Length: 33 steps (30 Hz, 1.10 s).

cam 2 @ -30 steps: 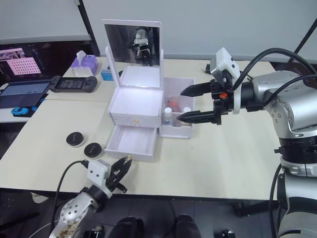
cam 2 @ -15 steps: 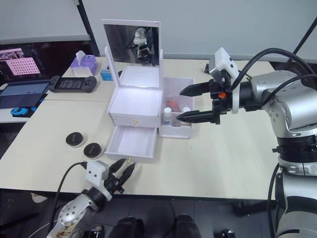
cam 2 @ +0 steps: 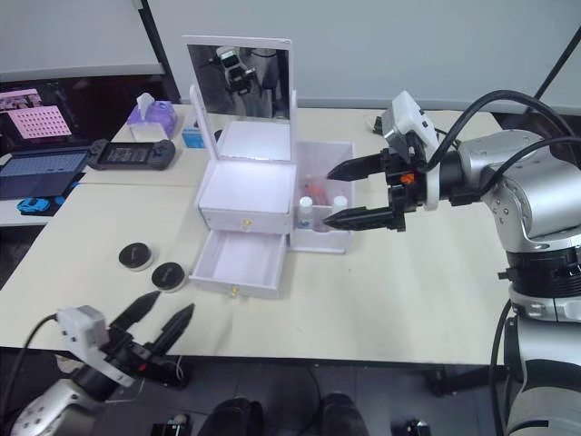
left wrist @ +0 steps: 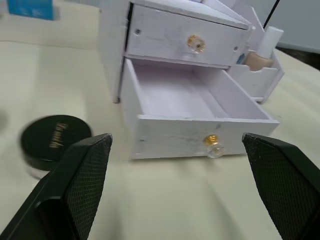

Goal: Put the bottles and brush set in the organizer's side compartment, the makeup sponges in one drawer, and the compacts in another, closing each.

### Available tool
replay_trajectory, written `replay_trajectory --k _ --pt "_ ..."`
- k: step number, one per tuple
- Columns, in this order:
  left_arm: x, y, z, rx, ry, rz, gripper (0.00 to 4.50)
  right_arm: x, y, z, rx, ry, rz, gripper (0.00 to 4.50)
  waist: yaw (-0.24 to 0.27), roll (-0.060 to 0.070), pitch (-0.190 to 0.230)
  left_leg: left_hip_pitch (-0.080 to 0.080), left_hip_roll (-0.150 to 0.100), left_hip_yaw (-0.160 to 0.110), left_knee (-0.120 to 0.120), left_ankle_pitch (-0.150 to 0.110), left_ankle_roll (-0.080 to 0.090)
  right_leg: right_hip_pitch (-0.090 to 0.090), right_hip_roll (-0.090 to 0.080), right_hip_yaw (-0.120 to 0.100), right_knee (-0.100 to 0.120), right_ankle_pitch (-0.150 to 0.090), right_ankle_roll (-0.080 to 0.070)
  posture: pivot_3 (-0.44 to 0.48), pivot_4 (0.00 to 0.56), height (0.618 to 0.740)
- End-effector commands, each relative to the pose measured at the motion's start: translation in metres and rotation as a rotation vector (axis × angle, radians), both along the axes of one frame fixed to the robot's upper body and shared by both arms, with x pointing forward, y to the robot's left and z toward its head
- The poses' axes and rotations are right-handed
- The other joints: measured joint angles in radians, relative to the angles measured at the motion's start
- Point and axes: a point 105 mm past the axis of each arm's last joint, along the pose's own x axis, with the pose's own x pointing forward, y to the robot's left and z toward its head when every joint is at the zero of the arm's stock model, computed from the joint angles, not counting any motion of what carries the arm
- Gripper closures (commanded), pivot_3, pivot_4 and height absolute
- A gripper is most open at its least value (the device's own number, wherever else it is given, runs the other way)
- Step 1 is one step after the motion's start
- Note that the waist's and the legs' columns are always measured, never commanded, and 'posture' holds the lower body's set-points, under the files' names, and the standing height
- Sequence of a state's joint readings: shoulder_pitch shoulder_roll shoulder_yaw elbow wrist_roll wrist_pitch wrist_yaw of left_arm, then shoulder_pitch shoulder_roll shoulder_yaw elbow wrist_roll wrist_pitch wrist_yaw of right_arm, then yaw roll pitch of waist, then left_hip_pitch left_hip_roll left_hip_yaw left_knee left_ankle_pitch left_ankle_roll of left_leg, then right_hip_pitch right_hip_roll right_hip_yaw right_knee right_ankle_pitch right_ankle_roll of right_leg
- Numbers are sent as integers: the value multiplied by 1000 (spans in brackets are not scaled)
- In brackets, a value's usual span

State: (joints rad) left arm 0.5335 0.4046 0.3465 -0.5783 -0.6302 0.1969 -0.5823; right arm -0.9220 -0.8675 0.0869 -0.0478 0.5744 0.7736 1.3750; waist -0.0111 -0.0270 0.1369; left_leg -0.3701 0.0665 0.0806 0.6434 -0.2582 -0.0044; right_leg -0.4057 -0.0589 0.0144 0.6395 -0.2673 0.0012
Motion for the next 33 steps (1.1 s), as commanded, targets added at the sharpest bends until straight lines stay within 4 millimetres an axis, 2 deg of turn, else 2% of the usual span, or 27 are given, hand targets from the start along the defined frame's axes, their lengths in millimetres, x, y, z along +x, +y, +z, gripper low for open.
replay_trajectory --k 1,5,9,15,19,25,28,33 --pt "1 31 6 116 -3 74 27 -5 4 10 13 8 44 0 -1 0 0 0 0 0 0 0 0 0 0 0 0 0 0 0 150 725" --pt "-1 52 -2 175 71 131 27 -6 6 11 16 16 56 0 -1 0 0 0 1 0 0 0 0 0 0 0 0 0 0 0 150 725" --pt "-1 69 1 219 68 180 27 -6 8 9 17 18 69 0 -1 0 0 0 1 0 0 0 0 -1 0 0 0 0 0 0 150 725" --pt "-14 83 5 220 78 214 27 -3 10 8 18 11 79 0 -1 -1 0 0 2 1 0 0 0 -1 -1 0 0 0 -1 0 150 725" --pt "-24 84 3 226 93 215 27 -1 11 8 16 2 87 0 -2 0 0 0 2 1 -1 0 0 -2 -1 0 0 -1 -2 0 150 725" --pt "-23 80 1 218 96 218 27 3 14 8 19 -2 92 0 0 -1 0 0 2 1 -1 0 0 -2 -2 0 0 -2 -4 0 150 725" --pt "-17 79 2 231 98 219 27 3 15 9 26 -15 90 0 0 -1 0 0 2 1 -1 0 0 -2 -1 0 0 -1 -4 0 150 725" --pt "10 72 0 249 162 140 27 4 17 10 13 -78 59 0 2 -1 0 0 2 1 -1 0 0 -2 -1 -1 1 -1 -2 0 150 725"
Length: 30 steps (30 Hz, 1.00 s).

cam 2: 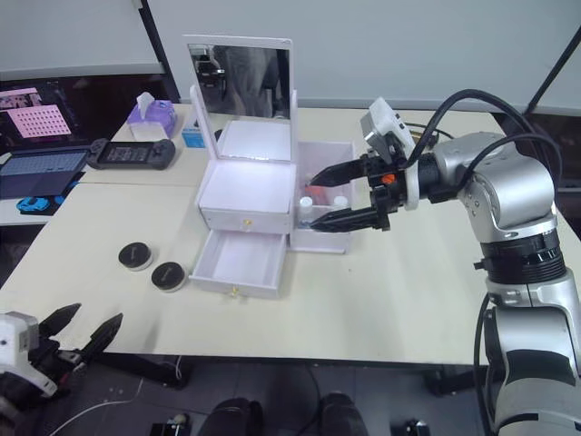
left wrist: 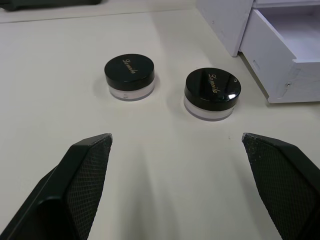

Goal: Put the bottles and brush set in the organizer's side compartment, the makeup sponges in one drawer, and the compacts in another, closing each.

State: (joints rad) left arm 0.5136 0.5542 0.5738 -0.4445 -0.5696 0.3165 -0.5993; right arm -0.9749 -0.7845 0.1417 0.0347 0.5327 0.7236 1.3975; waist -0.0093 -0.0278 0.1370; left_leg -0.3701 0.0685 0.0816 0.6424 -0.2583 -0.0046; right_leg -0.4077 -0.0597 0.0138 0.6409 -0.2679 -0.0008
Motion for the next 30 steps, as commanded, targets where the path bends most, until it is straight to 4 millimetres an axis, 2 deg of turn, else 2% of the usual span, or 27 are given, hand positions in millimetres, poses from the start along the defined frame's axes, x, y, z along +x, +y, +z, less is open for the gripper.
replay_trajectory --k 1,5,7,8,10,14,19,23,30 --pt "14 -3 3 22 45 -48 27 -8 0 14 -5 -96 6 0 -1 0 0 0 0 0 0 0 0 0 0 0 0 0 0 0 150 725" --pt "30 2 7 60 80 -89 27 -26 -11 20 -23 -105 43 0 -2 0 0 0 0 0 0 0 0 0 0 0 0 0 0 0 150 725" --pt "37 4 5 80 106 -96 27 -28 -13 26 -14 -131 9 0 -2 0 0 0 0 0 0 0 0 0 0 0 0 0 0 0 150 725" --pt "40 3 3 80 119 -103 27 -29 -15 30 -7 -99 -29 0 -4 1 0 0 0 0 0 0 0 0 0 0 0 0 0 0 150 725" --pt "46 3 1 85 129 -110 27 -35 -25 33 -47 80 -107 0 -3 1 0 1 1 0 0 0 0 0 0 0 0 0 0 0 150 725" --pt "54 3 1 78 123 -123 27 -48 -35 53 -66 251 -151 0 -4 1 0 -1 2 1 -2 0 0 -5 -2 1 0 0 -3 0 150 725" --pt "56 1 -6 108 116 -169 27 -55 -34 65 -79 218 -150 0 -6 0 0 -2 3 3 -4 0 0 -9 -5 3 0 0 -6 0 150 725" --pt "56 2 -14 104 106 -160 27 -52 -34 63 -100 195 -178 0 -4 0 0 -4 2 3 -4 0 0 -11 -2 3 1 1 -3 0 150 725" --pt "65 -8 -25 99 84 -171 27 -49 -35 60 -130 140 -205 0 1 0 -1 -6 1 3 -3 0 0 -12 -2 3 1 2 -2 0 150 725"
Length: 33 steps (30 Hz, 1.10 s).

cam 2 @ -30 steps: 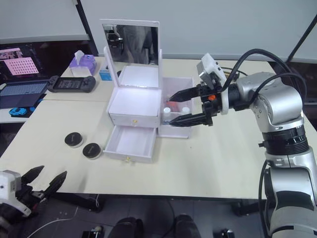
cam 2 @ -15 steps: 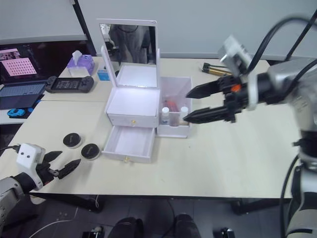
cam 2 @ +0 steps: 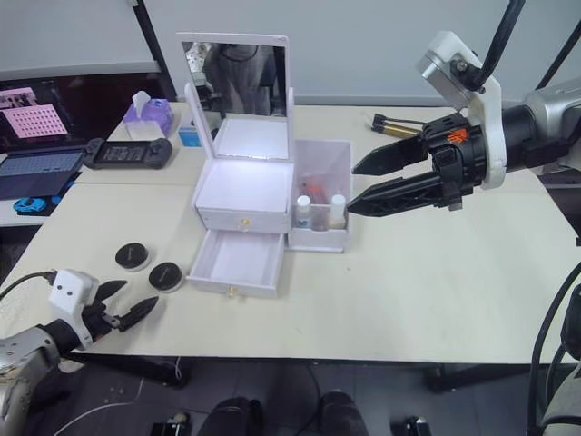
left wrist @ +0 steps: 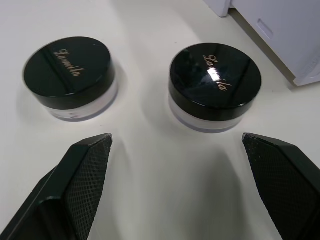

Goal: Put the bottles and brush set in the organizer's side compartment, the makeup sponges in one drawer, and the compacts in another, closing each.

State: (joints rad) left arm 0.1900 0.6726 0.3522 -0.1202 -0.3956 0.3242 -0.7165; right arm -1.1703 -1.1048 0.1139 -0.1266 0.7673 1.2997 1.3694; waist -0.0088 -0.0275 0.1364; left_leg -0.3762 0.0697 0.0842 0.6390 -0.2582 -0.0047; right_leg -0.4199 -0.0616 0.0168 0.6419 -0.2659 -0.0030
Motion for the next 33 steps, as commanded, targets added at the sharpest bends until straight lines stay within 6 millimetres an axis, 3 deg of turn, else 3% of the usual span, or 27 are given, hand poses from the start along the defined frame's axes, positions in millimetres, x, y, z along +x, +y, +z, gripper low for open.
replay_trajectory --k 1,9,15,20,21,28,33 --pt "10 -2 5 22 -43 -5 27 -1 -2 7 -21 -81 -10 0 1 0 0 0 0 0 0 0 0 0 0 0 0 0 0 0 150 725" --pt "26 -27 4 -9 -43 -81 27 -1 -3 7 -37 -114 -21 0 -2 0 0 -1 0 0 1 0 0 0 1 0 0 0 1 0 150 725" --pt "36 -35 17 -11 -29 -105 27 -4 -6 3 -50 -108 -29 0 -3 0 0 -1 -1 0 1 0 0 0 2 0 0 0 1 0 150 725" --pt "38 -37 18 22 -3 -109 1305 -5 -8 0 -56 -106 -44 0 -3 0 0 -1 -1 0 1 0 0 0 2 0 1 1 1 0 150 725" --pt "38 -37 21 19 -8 -105 1575 -4 -8 -1 -56 -106 -47 0 -3 0 0 -1 -1 0 1 0 0 0 2 0 1 1 1 0 150 725" --pt "33 -19 42 83 -19 -113 1589 -3 -7 -2 -44 -102 -47 0 -5 0 0 -1 -1 0 2 0 0 0 3 0 1 1 1 0 150 725" --pt "33 -21 87 65 -70 -236 1589 0 -7 -2 -26 -111 -47 0 0 0 0 -1 -1 0 2 0 0 0 2 -1 2 1 1 0 150 725"
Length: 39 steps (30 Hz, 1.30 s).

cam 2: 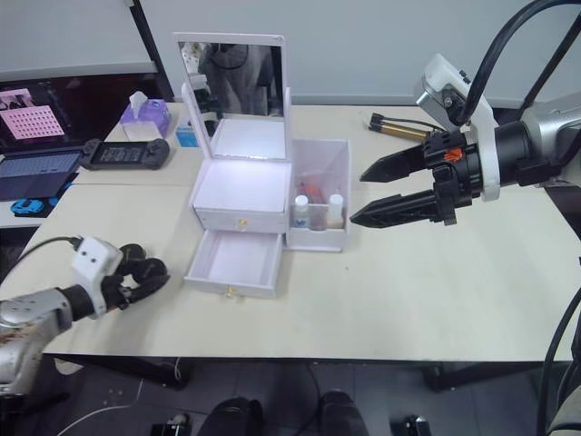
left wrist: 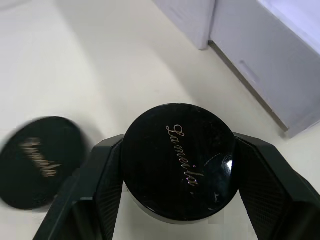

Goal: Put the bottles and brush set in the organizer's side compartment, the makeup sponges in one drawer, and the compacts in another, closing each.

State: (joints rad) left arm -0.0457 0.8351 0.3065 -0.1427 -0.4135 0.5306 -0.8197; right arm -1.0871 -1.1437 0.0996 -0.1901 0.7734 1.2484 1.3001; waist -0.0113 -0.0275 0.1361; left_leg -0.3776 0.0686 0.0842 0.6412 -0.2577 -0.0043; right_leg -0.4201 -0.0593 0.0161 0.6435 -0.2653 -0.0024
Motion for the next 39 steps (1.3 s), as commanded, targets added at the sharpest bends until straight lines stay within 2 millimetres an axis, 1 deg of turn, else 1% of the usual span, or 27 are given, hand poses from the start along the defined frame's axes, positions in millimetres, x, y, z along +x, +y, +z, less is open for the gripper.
replay_trajectory --k 1,3,5,7,11,15,18,20,24,27,32,35,39 --pt "-1 -11 39 -14 -72 -112 1589 -2 -1 8 14 -76 5 0 4 0 0 0 0 0 1 0 0 0 0 -1 0 0 0 0 150 725" --pt "-2 -23 48 -13 -56 -190 1589 -2 -4 0 -23 -108 16 0 8 0 0 0 0 0 1 0 0 1 -1 0 -1 0 1 0 150 725" --pt "-3 -34 52 -12 -41 -250 1589 -3 -3 -3 0 -153 35 0 9 0 0 -1 -1 0 1 0 0 1 0 0 -1 1 2 0 150 725" --pt "-2 -47 57 -18 -32 -313 1589 -7 -5 -11 13 -132 46 0 9 0 0 -2 -2 1 2 0 0 0 0 1 0 1 3 0 150 725" --pt "5 -66 57 -5 -22 -406 1589 -7 -11 -28 1 -144 12 0 10 0 0 -2 -2 2 3 1 -1 2 2 0 0 1 3 0 150 725" --pt "13 -87 56 18 -13 -514 1589 -11 -16 -38 -14 -157 -18 0 10 0 0 -3 -2 3 3 1 -1 1 3 0 1 1 3 0 150 725" --pt "21 -97 54 38 -3 -573 1589 -13 -18 -41 -20 -164 -32 0 12 0 0 -3 -2 3 3 1 -1 2 3 0 1 1 3 0 150 725" --pt "25 -100 49 69 7 -609 1589 -16 -19 -42 -20 -166 -41 0 12 0 0 -3 -2 3 4 1 -1 2 4 0 1 1 3 0 150 725" --pt "31 -100 39 143 35 -668 1589 -19 -20 -45 -20 -156 -69 0 9 0 0 -3 -2 3 4 1 -1 2 5 1 1 1 3 0 150 725" --pt "38 -103 39 152 26 -701 1589 -20 -24 -50 -36 -149 -97 0 11 0 0 -3 -2 2 4 1 -1 2 5 0 2 1 3 0 150 725" --pt "41 -112 36 153 40 -763 1589 -23 -23 -50 -27 -156 -109 0 16 -1 -1 -5 -2 2 7 1 -1 1 5 0 2 1 3 0 150 725" --pt "43 -111 31 188 47 -768 1589 -23 -24 -50 -25 -153 -120 0 16 0 -1 -6 -2 2 7 1 -1 1 5 0 2 1 3 0 150 725" --pt "43 -111 29 184 58 -760 1589 -23 -24 -51 -18 -136 -137 0 16 -1 -1 -6 -2 1 8 1 0 1 5 0 3 1 3 0 150 725"
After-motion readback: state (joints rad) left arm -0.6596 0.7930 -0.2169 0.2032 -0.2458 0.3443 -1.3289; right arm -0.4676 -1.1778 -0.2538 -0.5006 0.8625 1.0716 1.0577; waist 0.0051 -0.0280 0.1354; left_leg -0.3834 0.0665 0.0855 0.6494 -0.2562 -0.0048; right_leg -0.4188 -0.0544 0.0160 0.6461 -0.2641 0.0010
